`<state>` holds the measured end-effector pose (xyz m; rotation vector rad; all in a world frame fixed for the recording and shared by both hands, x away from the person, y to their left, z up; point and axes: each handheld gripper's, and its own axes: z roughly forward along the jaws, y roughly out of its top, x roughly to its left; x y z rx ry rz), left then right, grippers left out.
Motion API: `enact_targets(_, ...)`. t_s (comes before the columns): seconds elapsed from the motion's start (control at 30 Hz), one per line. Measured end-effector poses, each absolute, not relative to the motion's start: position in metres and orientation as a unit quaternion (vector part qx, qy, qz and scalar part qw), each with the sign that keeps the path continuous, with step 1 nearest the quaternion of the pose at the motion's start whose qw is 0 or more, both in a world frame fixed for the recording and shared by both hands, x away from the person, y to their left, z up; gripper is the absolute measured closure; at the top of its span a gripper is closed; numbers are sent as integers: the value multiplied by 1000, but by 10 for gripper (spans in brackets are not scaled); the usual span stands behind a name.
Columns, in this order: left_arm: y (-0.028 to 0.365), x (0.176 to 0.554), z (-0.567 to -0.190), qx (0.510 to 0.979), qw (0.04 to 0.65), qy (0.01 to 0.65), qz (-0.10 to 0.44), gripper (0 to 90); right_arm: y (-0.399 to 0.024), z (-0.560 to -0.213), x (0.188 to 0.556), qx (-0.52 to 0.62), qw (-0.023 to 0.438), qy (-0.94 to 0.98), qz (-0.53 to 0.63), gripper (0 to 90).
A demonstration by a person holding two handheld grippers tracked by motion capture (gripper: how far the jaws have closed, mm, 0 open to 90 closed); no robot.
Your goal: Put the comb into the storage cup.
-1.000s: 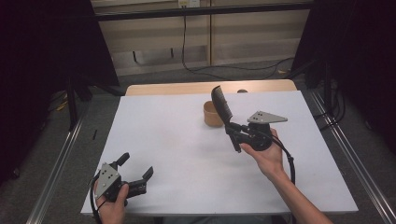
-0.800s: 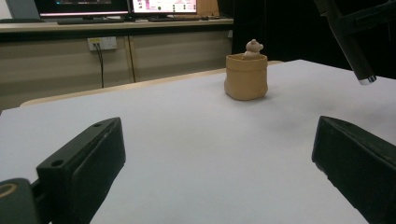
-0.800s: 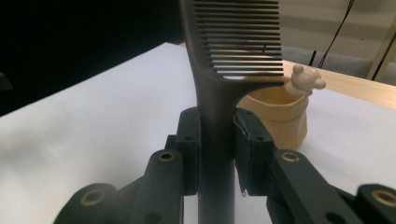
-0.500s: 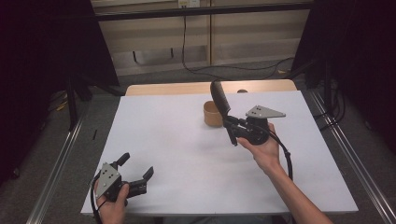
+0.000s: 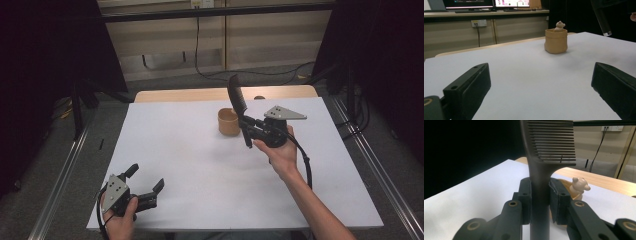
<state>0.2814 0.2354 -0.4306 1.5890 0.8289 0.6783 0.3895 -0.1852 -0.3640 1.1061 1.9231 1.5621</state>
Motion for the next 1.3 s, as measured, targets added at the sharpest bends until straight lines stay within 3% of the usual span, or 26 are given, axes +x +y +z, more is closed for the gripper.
enact_targets(1.3, 235, 284, -431, 675, 575, 356, 296, 25, -174, -344, 429, 384, 230, 664, 599, 731)
